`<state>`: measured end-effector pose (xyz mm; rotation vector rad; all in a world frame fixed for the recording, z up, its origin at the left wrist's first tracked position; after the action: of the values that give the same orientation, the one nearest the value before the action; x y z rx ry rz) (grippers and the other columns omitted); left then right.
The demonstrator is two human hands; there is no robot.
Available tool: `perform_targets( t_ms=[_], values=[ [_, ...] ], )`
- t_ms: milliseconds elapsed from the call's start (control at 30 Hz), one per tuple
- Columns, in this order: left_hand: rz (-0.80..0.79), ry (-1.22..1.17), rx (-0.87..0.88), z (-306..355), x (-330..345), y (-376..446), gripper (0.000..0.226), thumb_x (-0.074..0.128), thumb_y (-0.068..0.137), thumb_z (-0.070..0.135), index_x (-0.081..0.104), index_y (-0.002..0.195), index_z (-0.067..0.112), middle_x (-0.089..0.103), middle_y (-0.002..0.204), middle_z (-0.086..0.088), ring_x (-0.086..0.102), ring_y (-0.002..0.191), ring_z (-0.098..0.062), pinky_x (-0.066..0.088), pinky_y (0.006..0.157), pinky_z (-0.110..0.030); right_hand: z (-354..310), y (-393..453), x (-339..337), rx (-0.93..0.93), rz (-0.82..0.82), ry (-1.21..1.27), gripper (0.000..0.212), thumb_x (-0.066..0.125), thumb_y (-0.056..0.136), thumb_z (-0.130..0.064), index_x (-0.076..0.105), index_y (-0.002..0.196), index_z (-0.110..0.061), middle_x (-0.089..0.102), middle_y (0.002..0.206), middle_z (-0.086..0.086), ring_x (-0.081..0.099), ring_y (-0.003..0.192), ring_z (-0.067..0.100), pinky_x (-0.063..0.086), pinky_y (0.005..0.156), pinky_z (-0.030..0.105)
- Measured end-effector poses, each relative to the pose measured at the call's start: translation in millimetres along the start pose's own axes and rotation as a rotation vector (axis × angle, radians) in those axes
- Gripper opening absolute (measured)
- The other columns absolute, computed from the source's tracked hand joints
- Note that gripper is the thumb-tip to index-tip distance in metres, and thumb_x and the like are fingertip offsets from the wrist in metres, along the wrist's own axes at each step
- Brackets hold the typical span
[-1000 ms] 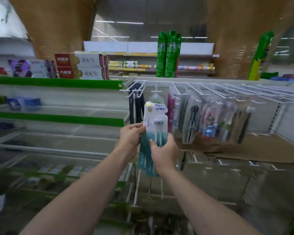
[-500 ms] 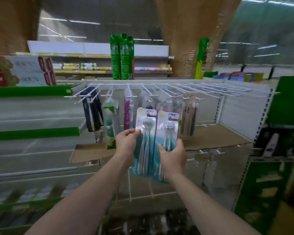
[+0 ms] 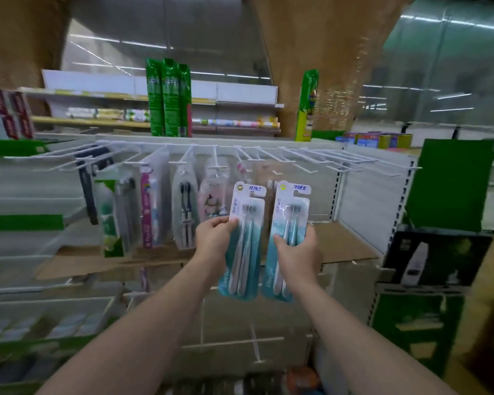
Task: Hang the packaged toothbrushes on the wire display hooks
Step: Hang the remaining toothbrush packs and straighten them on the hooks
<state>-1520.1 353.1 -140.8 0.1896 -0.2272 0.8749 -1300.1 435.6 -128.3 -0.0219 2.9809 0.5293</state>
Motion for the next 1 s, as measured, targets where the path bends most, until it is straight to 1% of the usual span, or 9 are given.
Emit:
perform_targets(
  t_ms=[67, 167, 233, 400, 533, 667, 800, 867, 1000],
  values=[
    [0.029, 0.002, -0.008, -5, 19, -1, 0.007, 0.075, 0.089, 0.013, 0.078, 0.083, 0.013, 0.077, 0.088, -0.012, 0.070, 0.087, -0.030, 0.058, 0.077, -0.040, 0, 22, -14, -0.023, -0.007, -0.010, 0.028, 0.077, 0.081, -0.026, 0.058, 0.101, -0.019, 0.067, 0.092, -0.001, 0.065, 0.085, 0.025, 0.054, 0.079, 0.041],
    [0.031, 0.007, -0.010, -12, 46, -3, 0.006, 0.075, 0.088, 0.016, 0.078, 0.089, 0.011, 0.077, 0.096, -0.012, 0.071, 0.101, -0.035, 0.057, 0.091, -0.050, 4, 52, -24, -0.029, -0.054, -0.050, 0.044, 0.074, 0.080, -0.041, 0.058, 0.114, -0.017, 0.069, 0.101, 0.002, 0.067, 0.092, 0.028, 0.056, 0.083, 0.046],
    [0.039, 0.024, -0.020, -14, 57, -6, 0.008, 0.074, 0.090, 0.017, 0.078, 0.092, 0.010, 0.076, 0.100, -0.013, 0.069, 0.103, -0.035, 0.056, 0.094, -0.051, 5, 69, -26, -0.026, -0.094, -0.069, 0.043, 0.072, 0.083, -0.041, 0.058, 0.116, -0.015, 0.069, 0.101, 0.004, 0.066, 0.091, 0.028, 0.057, 0.079, 0.045],
    [0.064, 0.059, -0.049, -20, 70, -5, 0.010, 0.069, 0.094, 0.016, 0.076, 0.095, 0.009, 0.075, 0.101, -0.012, 0.068, 0.097, -0.030, 0.055, 0.079, -0.041, 5, 102, -28, -0.053, -0.139, -0.065, 0.019, 0.071, 0.089, -0.029, 0.058, 0.096, -0.017, 0.065, 0.085, 0.002, 0.064, 0.076, 0.024, 0.052, 0.063, 0.035],
    [0.051, 0.060, -0.060, -29, 77, 6, 0.010, 0.069, 0.094, 0.014, 0.076, 0.095, 0.006, 0.074, 0.099, -0.014, 0.068, 0.094, -0.031, 0.051, 0.072, -0.037, 6, 116, -18, -0.063, -0.142, -0.065, 0.021, 0.072, 0.089, -0.030, 0.060, 0.101, -0.019, 0.065, 0.088, -0.003, 0.062, 0.082, 0.022, 0.050, 0.070, 0.035],
    [0.037, 0.051, -0.088, -37, 83, 17, 0.010, 0.071, 0.092, 0.011, 0.075, 0.099, 0.005, 0.074, 0.101, -0.016, 0.068, 0.089, -0.029, 0.049, 0.065, -0.034, 9, 127, -17, -0.059, -0.118, -0.070, 0.018, 0.072, 0.089, -0.028, 0.058, 0.094, -0.018, 0.058, 0.079, -0.009, 0.058, 0.077, 0.021, 0.046, 0.067, 0.033],
    [0.028, 0.037, -0.097, -38, 88, 22, 0.013, 0.072, 0.090, 0.011, 0.074, 0.101, 0.004, 0.073, 0.104, -0.016, 0.068, 0.090, -0.028, 0.049, 0.064, -0.034, 14, 135, -13, -0.015, -0.148, -0.055, 0.045, 0.069, 0.094, -0.029, 0.055, 0.133, -0.013, 0.060, 0.106, -0.002, 0.060, 0.106, 0.025, 0.046, 0.089, 0.035],
    [0.032, 0.031, -0.104, -39, 89, 22, 0.014, 0.072, 0.090, 0.012, 0.074, 0.102, 0.004, 0.073, 0.105, -0.016, 0.069, 0.093, -0.030, 0.054, 0.068, -0.038, 19, 142, -7, 0.002, -0.169, -0.089, 0.056, 0.070, 0.093, -0.032, 0.051, 0.141, -0.012, 0.063, 0.124, 0.005, 0.059, 0.118, 0.030, 0.047, 0.097, 0.040],
    [0.038, 0.030, -0.118, -39, 91, 21, 0.016, 0.071, 0.092, 0.013, 0.074, 0.103, 0.002, 0.075, 0.103, -0.017, 0.071, 0.094, -0.033, 0.059, 0.079, -0.044, 29, 157, 7, 0.021, -0.198, -0.144, 0.031, 0.071, 0.090, -0.035, 0.054, 0.105, -0.014, 0.066, 0.097, 0.001, 0.063, 0.094, 0.028, 0.053, 0.088, 0.042]
  ],
)
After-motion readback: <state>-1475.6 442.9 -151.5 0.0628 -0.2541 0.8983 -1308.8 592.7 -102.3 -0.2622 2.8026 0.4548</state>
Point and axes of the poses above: each hand's wrist, its own y-axis towards the middle knuckle, its own x-axis out of the palm, z = x × y, the point moved 10 cm from there along y, towards the middle knuckle
